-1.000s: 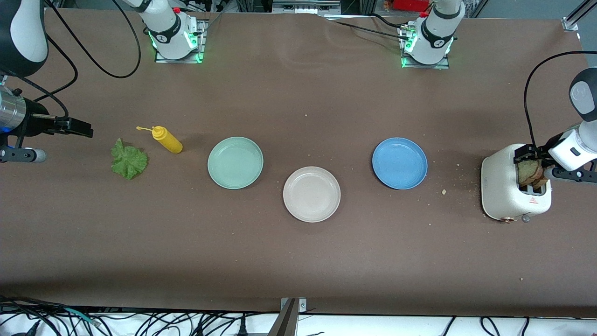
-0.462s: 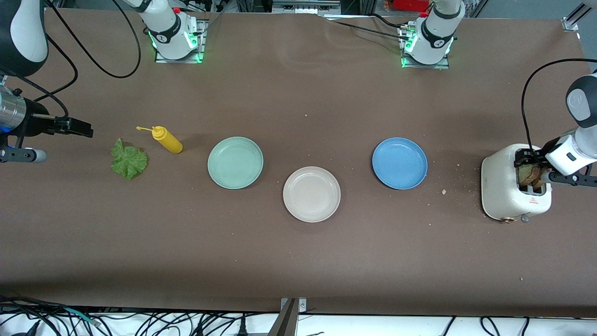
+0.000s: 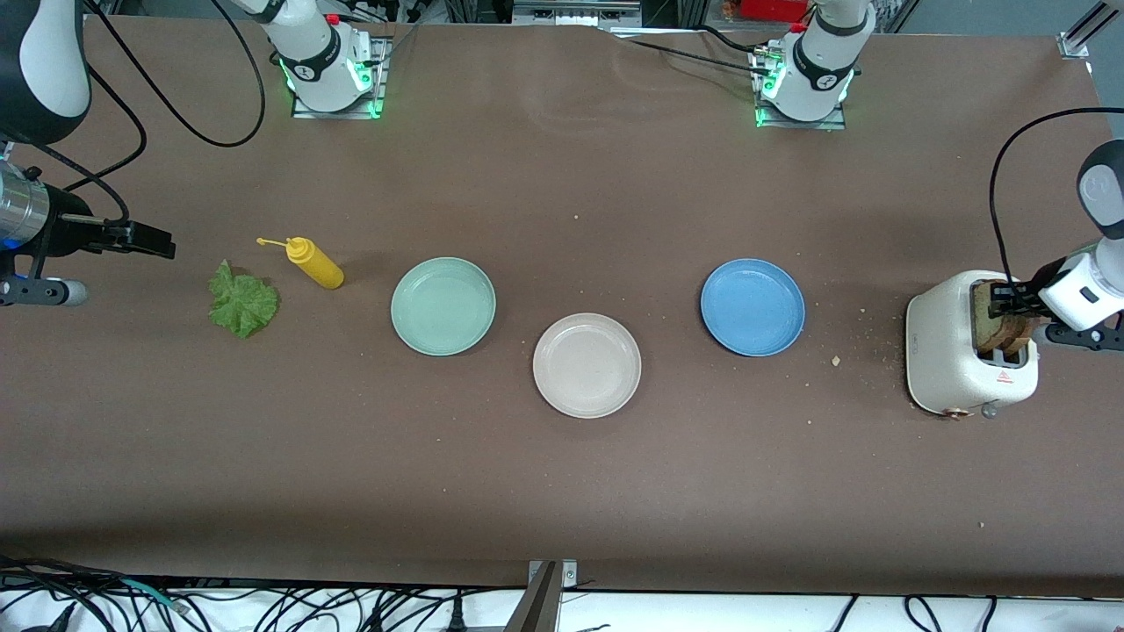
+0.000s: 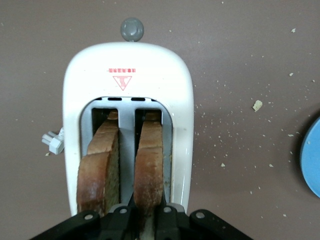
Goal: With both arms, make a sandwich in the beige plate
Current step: 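Lift the toast slice out of the toaster with the left gripper, then carry the toast to the beige plate and release it, then move the left gripper back above the toaster, then reach and grasp the yellow mustard bottle with the right gripper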
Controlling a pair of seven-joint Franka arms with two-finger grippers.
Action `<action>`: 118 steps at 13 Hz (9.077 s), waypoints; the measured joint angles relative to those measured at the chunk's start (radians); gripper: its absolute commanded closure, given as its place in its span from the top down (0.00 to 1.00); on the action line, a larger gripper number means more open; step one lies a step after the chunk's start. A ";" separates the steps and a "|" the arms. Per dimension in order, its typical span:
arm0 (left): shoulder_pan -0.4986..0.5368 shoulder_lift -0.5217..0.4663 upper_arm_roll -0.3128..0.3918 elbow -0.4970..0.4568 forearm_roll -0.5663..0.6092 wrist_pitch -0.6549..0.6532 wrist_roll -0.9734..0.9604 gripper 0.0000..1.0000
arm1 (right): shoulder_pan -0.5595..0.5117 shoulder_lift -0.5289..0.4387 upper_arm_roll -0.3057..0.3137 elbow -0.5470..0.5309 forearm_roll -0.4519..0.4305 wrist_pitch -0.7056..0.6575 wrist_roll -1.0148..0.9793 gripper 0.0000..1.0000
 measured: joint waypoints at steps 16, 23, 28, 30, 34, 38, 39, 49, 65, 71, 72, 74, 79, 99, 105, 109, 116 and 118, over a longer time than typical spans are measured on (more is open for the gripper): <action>-0.217 0.130 -0.104 0.275 -0.654 -0.466 -0.033 0.00 | 0.000 0.001 0.000 -0.001 0.000 0.000 0.000 1.00; -0.427 0.337 -0.105 0.278 -0.971 -0.187 -0.113 0.00 | 0.000 0.001 0.000 -0.001 0.000 0.000 0.000 1.00; -0.531 0.413 -0.105 0.279 -1.098 0.038 -0.114 0.00 | 0.000 0.001 0.000 -0.001 0.000 0.000 0.000 1.00; -0.568 0.445 -0.105 0.279 -1.128 0.114 -0.114 0.00 | 0.000 0.001 0.000 -0.001 0.000 0.000 0.000 1.00; -0.625 0.479 -0.105 0.280 -1.141 0.225 -0.118 0.00 | 0.000 0.001 0.000 -0.001 0.000 0.000 0.000 1.00; -0.632 0.502 -0.101 0.280 -1.141 0.265 -0.107 1.00 | 0.000 0.001 0.000 -0.001 0.000 0.000 0.000 1.00; -0.633 0.507 -0.100 0.279 -1.141 0.293 -0.095 1.00 | 0.000 0.001 0.000 -0.001 0.000 0.000 0.000 1.00; -0.644 0.501 -0.046 0.238 -1.141 0.537 -0.086 1.00 | 0.000 0.001 0.000 -0.001 0.000 0.000 0.000 1.00; -0.582 0.161 0.367 0.096 -0.547 0.090 -0.072 1.00 | 0.000 0.001 0.000 -0.001 0.000 0.000 0.000 1.00; -0.526 0.122 0.398 0.297 -0.278 -0.223 -0.090 1.00 | 0.000 0.001 0.000 -0.001 0.000 0.000 0.000 1.00; -0.528 0.122 0.396 0.330 -0.225 -0.267 -0.109 1.00 | 0.000 0.002 0.000 -0.001 0.000 0.000 0.000 1.00; -0.534 0.122 0.392 0.390 -0.163 -0.362 -0.151 1.00 | 0.000 0.006 0.000 -0.002 0.000 0.000 0.001 1.00; -0.579 0.122 0.377 0.475 -0.143 -0.576 -0.262 1.00 | -0.003 0.033 -0.002 -0.056 0.035 0.000 -0.047 0.99; -0.585 -0.270 0.346 0.053 -0.113 -0.444 -0.287 1.00 | -0.184 0.273 -0.281 -0.600 0.921 0.192 -2.289 0.99; -0.572 -0.270 0.346 0.051 -0.112 -0.434 -0.336 1.00 | -0.197 0.392 -0.263 -0.639 1.142 0.087 -2.444 0.99; -0.555 -0.270 0.346 0.051 -0.076 -0.424 -0.338 1.00 | -0.197 0.404 -0.186 -0.639 1.254 0.082 -2.445 0.99; -0.551 -0.271 0.346 0.051 -0.068 -0.415 -0.340 1.00 | -0.198 0.448 -0.140 -0.662 1.294 0.049 -2.487 0.91; -0.549 -0.271 0.346 0.051 -0.068 -0.414 -0.340 1.00 | -0.198 0.462 -0.135 -0.679 1.340 0.039 -2.512 0.55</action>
